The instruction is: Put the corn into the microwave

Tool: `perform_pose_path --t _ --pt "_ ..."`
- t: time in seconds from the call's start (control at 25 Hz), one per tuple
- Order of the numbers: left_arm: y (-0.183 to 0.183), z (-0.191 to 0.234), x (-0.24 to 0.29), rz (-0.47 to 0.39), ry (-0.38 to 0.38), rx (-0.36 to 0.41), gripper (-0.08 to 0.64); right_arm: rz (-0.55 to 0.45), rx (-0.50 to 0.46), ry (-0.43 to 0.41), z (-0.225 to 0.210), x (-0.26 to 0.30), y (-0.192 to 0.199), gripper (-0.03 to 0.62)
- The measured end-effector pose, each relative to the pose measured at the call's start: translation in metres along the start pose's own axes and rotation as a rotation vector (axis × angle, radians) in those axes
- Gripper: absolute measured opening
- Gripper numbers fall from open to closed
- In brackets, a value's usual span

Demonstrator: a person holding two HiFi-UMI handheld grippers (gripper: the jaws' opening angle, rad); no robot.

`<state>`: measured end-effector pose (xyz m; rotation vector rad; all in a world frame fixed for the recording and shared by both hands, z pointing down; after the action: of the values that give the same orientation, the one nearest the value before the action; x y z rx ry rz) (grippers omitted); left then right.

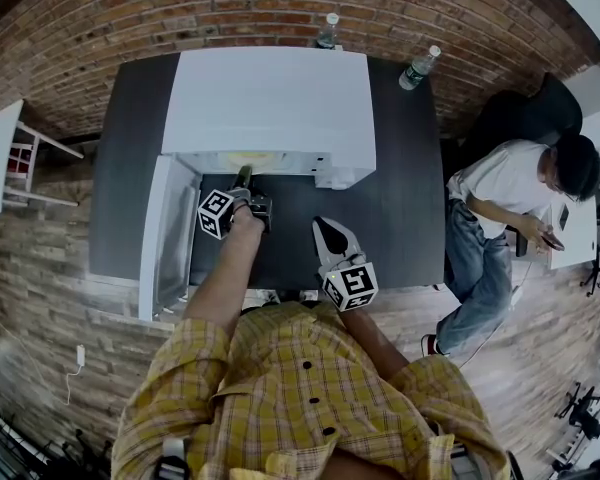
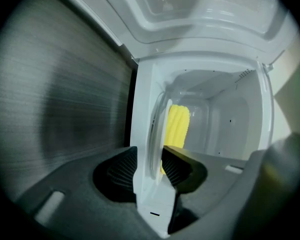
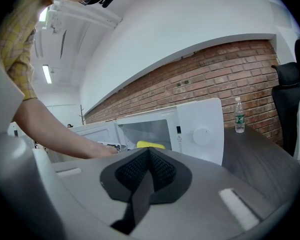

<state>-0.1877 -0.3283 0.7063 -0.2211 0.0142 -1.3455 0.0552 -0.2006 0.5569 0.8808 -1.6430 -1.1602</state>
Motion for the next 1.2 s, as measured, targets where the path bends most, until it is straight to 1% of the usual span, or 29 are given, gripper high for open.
perform_pose_path --t 0.24,0.4,0.48,0.6,0.72,0.84,0.92,1.08,1.2 --pt "0.001 0.000 -0.008 -0.006 0.040 -0.036 0.160 -0.002 -0.003 -0.005 0.001 -0.004 0.000 0.000" --pt "0.002 -0.005 -0.015 0.007 0.054 -0.022 0.158 -0.006 -0.007 -0.011 0.003 -0.007 0.001 0.000" --pt "0.004 -0.008 -0.021 0.021 0.063 -0.006 0.137 -0.010 -0.010 -0.013 0.004 -0.010 0.001 0.000" --pt "0.008 -0.013 -0.031 0.044 0.079 0.016 0.069 -0.016 -0.014 -0.015 0.005 -0.014 0.000 0.000" --pt "0.012 -0.017 -0.042 0.062 0.097 0.029 0.028 -0.024 -0.019 -0.022 0.007 -0.018 0.000 0.000" --pt "0.015 -0.022 -0.054 0.075 0.117 0.040 0.019 -0.030 -0.024 -0.030 0.009 -0.023 -0.001 0.000" --pt "0.017 -0.026 -0.062 0.081 0.132 0.044 0.000 -0.033 -0.026 -0.034 0.010 -0.027 -0.001 0.000" --pt "0.024 -0.034 -0.078 0.087 0.166 0.038 0.000 -0.041 -0.024 -0.039 0.011 -0.035 -0.002 0.000" --pt "0.032 -0.042 -0.091 0.103 0.194 0.044 -0.002 -0.040 -0.002 -0.047 0.011 -0.040 -0.001 0.000"
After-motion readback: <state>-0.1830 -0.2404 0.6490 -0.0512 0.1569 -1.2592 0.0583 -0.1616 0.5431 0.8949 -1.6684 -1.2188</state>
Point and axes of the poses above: the fingertips, and each gripper's own axes: x forward along the fingers, z to its left, y out of its underside, the point moved 10 cm from there along -x, backward along the fingers, and after that the axes turned 14 degrees about y, right-handed, at the moved point
